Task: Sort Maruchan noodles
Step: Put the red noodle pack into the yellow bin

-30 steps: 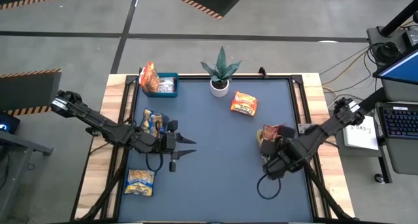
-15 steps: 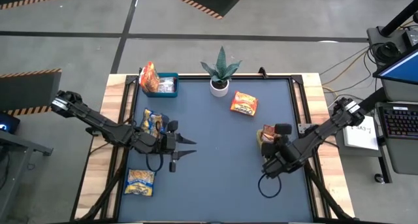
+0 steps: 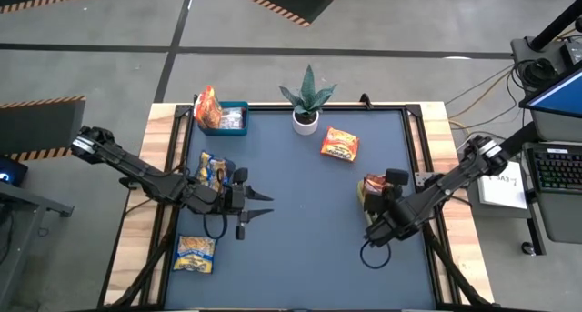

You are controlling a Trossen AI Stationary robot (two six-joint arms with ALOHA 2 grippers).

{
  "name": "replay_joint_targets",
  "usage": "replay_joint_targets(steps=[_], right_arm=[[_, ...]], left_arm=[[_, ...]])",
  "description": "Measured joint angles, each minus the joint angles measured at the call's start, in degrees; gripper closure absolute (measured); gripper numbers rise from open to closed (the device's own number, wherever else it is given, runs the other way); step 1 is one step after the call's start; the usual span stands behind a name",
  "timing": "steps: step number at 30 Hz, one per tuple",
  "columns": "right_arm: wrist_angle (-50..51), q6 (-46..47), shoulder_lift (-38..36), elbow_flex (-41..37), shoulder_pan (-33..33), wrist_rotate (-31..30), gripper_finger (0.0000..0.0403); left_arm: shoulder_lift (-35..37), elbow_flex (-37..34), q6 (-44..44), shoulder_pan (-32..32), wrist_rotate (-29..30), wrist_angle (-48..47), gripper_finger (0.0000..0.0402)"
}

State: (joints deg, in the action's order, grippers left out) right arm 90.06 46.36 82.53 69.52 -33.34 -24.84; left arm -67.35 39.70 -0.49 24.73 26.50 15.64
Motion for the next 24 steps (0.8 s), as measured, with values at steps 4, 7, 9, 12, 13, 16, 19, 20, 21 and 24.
replay_joint_targets(steps=[4,7,9,12,13,16,19,20,21,24], right_arm=[[-0.2,0.6,1.0,-1.5,0.0,1.7,0.0367],[-0.6,1.6,1.8,-2.6,0.0,3.8,0.0359],[-0.8,3.1,2.6,-3.0,0.0,4.2,0.0351],[-1.2,3.2,3.4,-3.1,0.0,5.8,0.0333],[-1.6,3.2,3.7,-3.1,0.0,6.3,0.0325],[-2.8,3.1,4.3,-2.4,-0.3,7.2,0.0297],[-4.0,3.2,4.6,-1.7,-0.5,7.5,0.0268],[-4.4,3.2,4.6,-1.3,-0.6,7.8,0.0258],[-5.1,3.2,4.6,-1.0,-0.7,8.6,0.0249],[-7.0,3.2,4.6,0.3,-0.7,12.5,0.0225]], left_arm=[[0.0,0.0,0.0,0.0,0.0,-0.2,0.0293],[0.0,0.0,0.0,0.0,0.0,-0.2,0.0293],[0.0,0.0,0.0,0.0,0.0,-0.2,0.0293],[0.0,0.0,0.0,0.0,0.0,-0.3,0.0293],[0.0,0.0,0.0,0.0,0.0,-0.3,0.0293],[0.0,0.0,0.0,0.0,0.0,-0.3,0.0293],[0.0,0.0,0.0,0.0,0.0,-0.3,0.0293],[0.0,0.0,0.0,0.0,0.0,-0.3,0.0293],[0.0,0.0,0.0,0.0,0.0,-0.3,0.0293],[0.0,0.0,-0.1,0.0,0.0,-0.3,0.0293]])
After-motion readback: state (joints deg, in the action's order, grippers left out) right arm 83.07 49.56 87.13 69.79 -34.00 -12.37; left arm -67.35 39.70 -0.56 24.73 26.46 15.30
